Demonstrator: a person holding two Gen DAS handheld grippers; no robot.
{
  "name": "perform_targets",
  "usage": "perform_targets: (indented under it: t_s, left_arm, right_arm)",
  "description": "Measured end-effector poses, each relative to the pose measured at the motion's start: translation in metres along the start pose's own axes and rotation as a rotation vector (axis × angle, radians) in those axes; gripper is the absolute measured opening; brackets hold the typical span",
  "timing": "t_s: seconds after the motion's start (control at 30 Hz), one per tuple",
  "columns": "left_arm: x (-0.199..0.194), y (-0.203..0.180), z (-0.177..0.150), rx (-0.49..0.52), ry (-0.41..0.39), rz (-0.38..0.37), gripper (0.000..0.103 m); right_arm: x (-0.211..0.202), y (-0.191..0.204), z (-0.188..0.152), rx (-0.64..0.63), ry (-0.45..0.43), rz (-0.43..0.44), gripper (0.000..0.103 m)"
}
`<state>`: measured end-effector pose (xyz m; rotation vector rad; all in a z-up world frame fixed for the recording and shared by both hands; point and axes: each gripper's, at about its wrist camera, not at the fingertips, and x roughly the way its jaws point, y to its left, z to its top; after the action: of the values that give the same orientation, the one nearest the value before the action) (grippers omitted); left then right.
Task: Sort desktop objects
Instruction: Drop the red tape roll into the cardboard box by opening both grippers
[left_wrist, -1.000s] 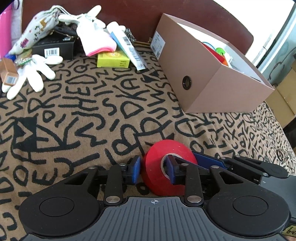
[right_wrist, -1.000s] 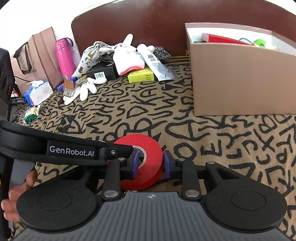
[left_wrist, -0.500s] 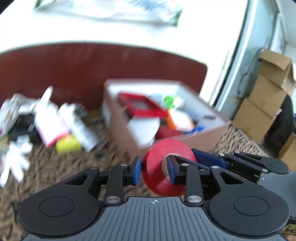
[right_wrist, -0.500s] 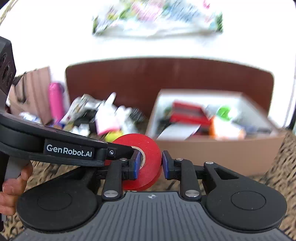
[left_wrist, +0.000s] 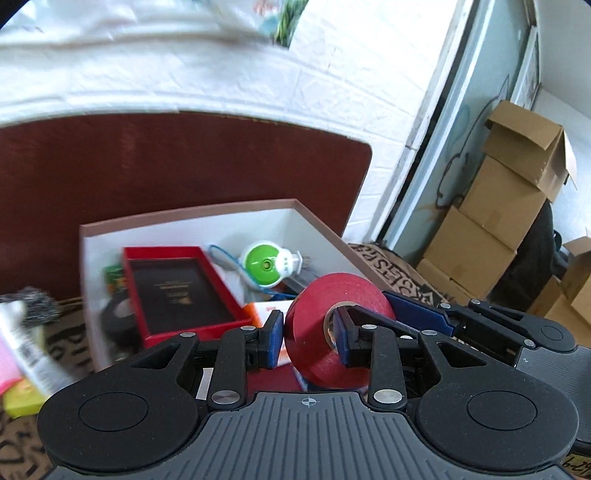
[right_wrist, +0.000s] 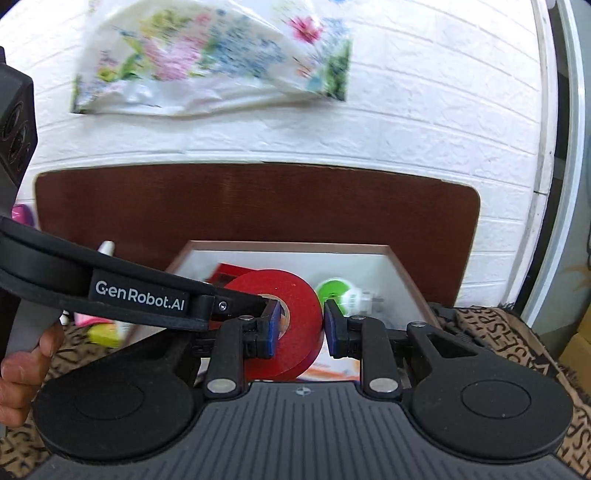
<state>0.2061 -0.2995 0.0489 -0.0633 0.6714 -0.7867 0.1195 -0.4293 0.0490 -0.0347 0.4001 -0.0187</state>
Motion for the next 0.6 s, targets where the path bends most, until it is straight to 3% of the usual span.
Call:
perform_targets:
  t_s: [0.37,0.43,0.47,0.5,0.53,0.6]
  left_arm:
    - [0.089,-0.003,0.008,-0.025,0.091,-0.064,0.029]
    - [0.099,-0.004,0.008,-0.031,0.105,-0.068,0.047]
    - [0.102,-0.005,0.007,-0.037,0.106,-0.060,0.051]
    - [0.103,-0.005,0.007,-0.045,0.098,-0.049,0.063]
    - [0.102,-0.004,0.006,-0.050,0.086,-0.041,0.070]
    - [0.096,-0.004,0.005,-0.057,0.047,-0.024,0.091]
  right_arm:
    - [0.044,-0.054,-0.015,0.024,0.093,-0.039,0.029]
    - [0.050,-0.061,-0.019,0.033,0.107,-0.043,0.029]
    - [0.051,-0.063,-0.020,0.034,0.103,-0.052,0.033]
    - [0.050,-0.064,-0.021,0.026,0.090,-0.075,0.039]
    - [0.048,-0.064,-0.021,0.011,0.076,-0.098,0.053]
    - [0.043,-0.064,-0.020,-0.027,0.044,-0.129,0.058]
